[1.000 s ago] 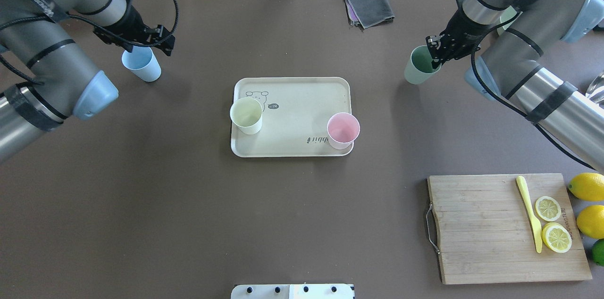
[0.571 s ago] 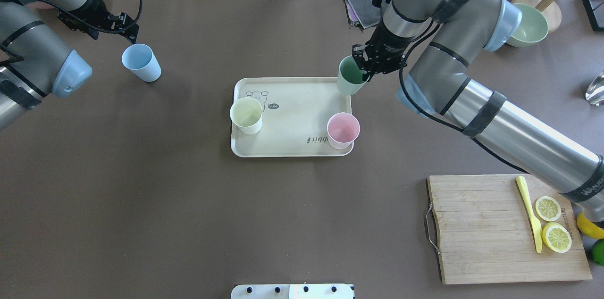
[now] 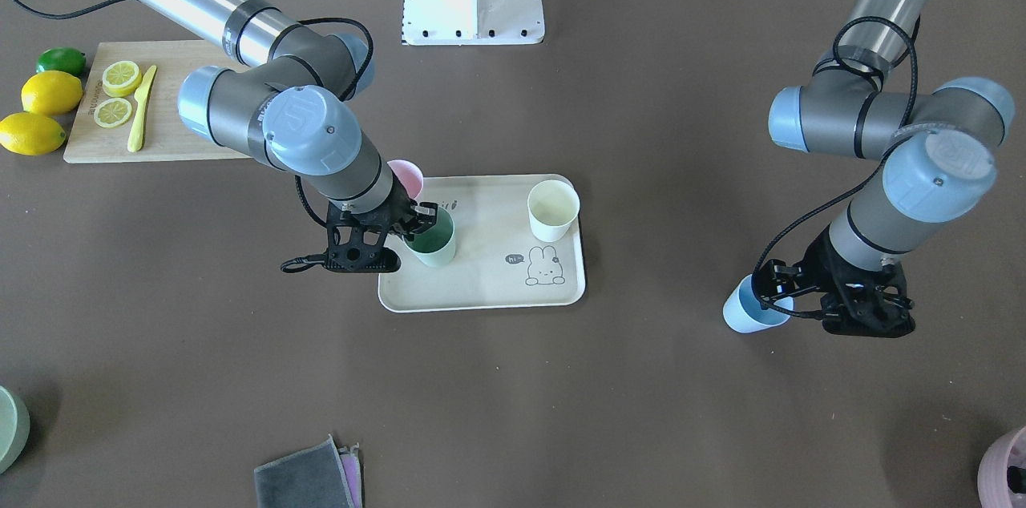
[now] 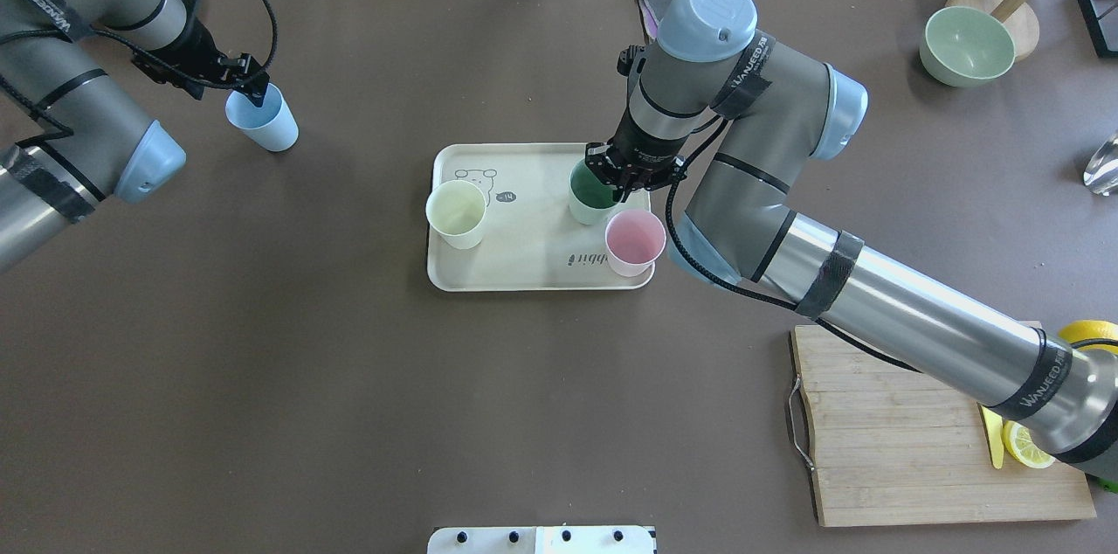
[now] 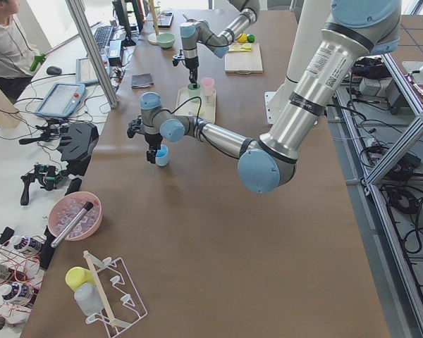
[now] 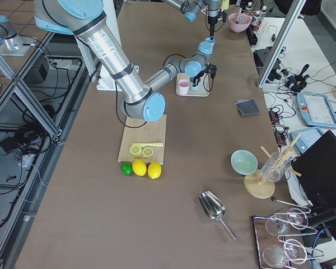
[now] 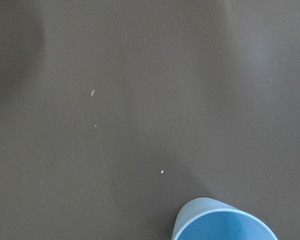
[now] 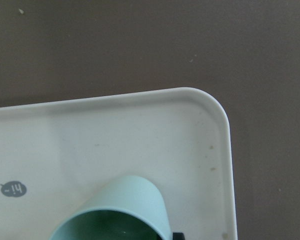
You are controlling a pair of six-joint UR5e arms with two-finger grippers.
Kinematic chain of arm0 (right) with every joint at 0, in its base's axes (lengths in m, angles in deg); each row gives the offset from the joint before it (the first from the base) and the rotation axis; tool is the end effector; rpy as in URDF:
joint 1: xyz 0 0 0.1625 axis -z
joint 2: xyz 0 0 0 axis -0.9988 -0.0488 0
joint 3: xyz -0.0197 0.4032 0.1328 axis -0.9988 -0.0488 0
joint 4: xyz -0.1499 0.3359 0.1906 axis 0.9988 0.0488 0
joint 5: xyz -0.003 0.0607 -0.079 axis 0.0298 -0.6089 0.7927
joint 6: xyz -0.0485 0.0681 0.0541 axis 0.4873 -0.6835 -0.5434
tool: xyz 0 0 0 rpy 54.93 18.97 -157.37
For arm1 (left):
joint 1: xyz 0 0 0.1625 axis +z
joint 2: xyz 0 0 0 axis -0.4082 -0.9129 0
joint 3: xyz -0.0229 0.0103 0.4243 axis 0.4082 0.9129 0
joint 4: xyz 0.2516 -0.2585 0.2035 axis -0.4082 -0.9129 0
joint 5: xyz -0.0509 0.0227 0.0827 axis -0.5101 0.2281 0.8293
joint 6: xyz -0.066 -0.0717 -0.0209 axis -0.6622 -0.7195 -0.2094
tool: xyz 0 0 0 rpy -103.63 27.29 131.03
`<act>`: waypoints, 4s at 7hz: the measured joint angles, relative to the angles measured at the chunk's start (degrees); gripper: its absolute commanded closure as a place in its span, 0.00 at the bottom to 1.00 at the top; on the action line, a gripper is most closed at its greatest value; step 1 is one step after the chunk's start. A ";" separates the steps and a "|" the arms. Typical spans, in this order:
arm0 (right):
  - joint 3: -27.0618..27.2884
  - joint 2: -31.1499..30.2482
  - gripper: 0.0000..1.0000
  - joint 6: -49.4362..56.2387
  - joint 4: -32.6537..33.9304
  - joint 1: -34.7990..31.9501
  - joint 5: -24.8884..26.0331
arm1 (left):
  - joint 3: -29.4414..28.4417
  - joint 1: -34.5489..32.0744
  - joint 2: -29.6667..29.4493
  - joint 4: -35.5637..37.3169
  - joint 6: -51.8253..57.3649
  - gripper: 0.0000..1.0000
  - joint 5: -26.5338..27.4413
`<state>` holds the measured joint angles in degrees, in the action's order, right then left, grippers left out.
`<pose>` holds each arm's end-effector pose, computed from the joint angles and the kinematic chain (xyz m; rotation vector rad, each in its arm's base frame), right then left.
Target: Place all cups on tray
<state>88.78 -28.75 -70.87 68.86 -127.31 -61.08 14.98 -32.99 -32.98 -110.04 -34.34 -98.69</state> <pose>-0.5279 -0.5459 0.2623 -0.0984 -0.9229 0.0554 0.3200 -0.6459 0.4346 0.1678 0.7595 0.0688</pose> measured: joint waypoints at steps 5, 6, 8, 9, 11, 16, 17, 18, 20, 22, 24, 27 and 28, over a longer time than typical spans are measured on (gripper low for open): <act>0.72 0.45 0.00 0.29 -0.96 -2.22 -0.40 | 0.04 -0.19 -0.64 0.44 0.31 1.00 -4.28; 1.12 -0.13 0.00 1.03 -0.82 -4.29 -1.98 | 1.59 -1.25 -2.72 3.38 -0.62 1.00 -7.38; 2.89 -3.66 0.00 5.26 -0.77 -8.09 -4.17 | 7.27 1.20 -7.16 9.27 -9.42 1.00 -9.28; 3.86 -6.10 0.00 8.64 -0.74 -9.90 -4.76 | 8.10 5.82 -9.96 9.91 -15.86 1.00 -6.11; 4.57 -10.37 0.00 15.84 -0.73 -13.21 -5.19 | 6.70 12.67 -13.59 9.53 -22.46 1.00 0.12; 5.34 -13.55 0.00 20.20 -0.70 -16.24 -6.73 | -0.71 14.11 -17.78 5.21 -22.90 0.02 2.55; 5.48 -13.60 0.00 20.27 -0.60 -16.97 -7.66 | -0.24 12.90 -17.73 5.51 -22.46 0.02 2.01; 5.42 -13.67 0.00 20.90 -0.54 -18.04 -8.21 | 1.39 10.35 -16.35 6.15 -20.34 0.02 0.13; 4.86 -15.20 0.00 28.17 0.26 -22.40 -8.48 | 9.00 3.23 -9.13 12.76 -9.59 0.02 -3.76; 4.51 -16.98 0.00 44.25 6.66 -28.98 -7.52 | 16.97 -4.79 -1.41 21.57 7.46 0.02 -4.40; 4.22 -20.65 0.00 57.94 10.64 -35.30 -7.14 | 21.36 -12.96 8.31 23.59 24.02 0.02 -4.84; 4.17 -24.91 0.00 65.81 11.14 -39.11 -7.09 | 25.46 -20.30 19.08 23.37 36.28 0.02 -4.94; 4.18 -25.53 0.00 66.18 11.03 -39.32 -7.09 | 27.19 -20.91 21.55 23.28 37.24 0.02 -4.91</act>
<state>92.96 -54.29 -4.69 79.88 -166.63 -68.16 42.17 -53.89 -11.43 -86.76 2.90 -103.60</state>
